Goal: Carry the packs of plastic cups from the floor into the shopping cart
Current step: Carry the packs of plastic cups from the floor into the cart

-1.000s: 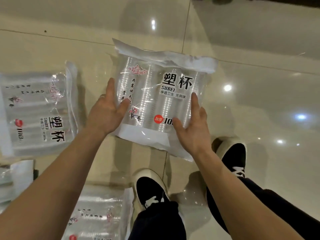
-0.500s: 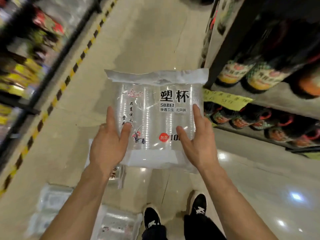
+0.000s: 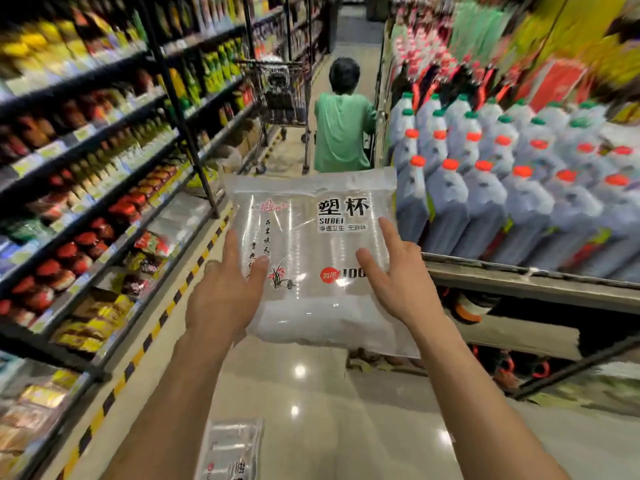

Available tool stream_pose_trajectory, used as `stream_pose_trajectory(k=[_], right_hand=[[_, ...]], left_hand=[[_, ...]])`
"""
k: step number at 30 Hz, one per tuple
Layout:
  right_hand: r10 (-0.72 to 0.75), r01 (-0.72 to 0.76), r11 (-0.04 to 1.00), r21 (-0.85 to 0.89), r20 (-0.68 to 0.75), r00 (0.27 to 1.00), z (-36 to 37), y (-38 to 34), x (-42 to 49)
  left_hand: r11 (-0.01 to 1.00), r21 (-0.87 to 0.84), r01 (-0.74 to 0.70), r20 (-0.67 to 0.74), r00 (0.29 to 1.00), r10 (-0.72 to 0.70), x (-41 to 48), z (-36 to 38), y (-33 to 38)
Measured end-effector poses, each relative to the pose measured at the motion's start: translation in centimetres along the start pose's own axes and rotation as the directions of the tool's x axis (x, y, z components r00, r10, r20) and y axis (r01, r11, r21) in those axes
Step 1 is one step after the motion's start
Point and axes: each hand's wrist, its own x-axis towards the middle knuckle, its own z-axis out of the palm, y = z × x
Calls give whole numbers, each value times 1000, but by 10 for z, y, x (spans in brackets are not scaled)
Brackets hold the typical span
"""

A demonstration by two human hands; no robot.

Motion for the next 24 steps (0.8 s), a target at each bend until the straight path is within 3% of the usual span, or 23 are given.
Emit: stream_pose_trajectory(k=[6, 10, 17, 24], right_hand=[[74, -74, 997, 5, -93, 993, -81, -3, -6], [118, -115, 993, 27, -152, 981, -128, 25, -11], [192, -188, 981, 44, -295, 936, -245, 116, -44], [303, -314, 948, 44, -422, 855, -415, 252, -102]], left_hand=[[982, -3, -189, -49, 981, 188, 4, -26, 73], [977, 11, -211, 2, 977, 211, 2, -18, 132], [925, -69, -375, 74, 922, 379, -30, 30, 275], [842, -103, -530, 127, 833, 539, -114, 117, 477]])
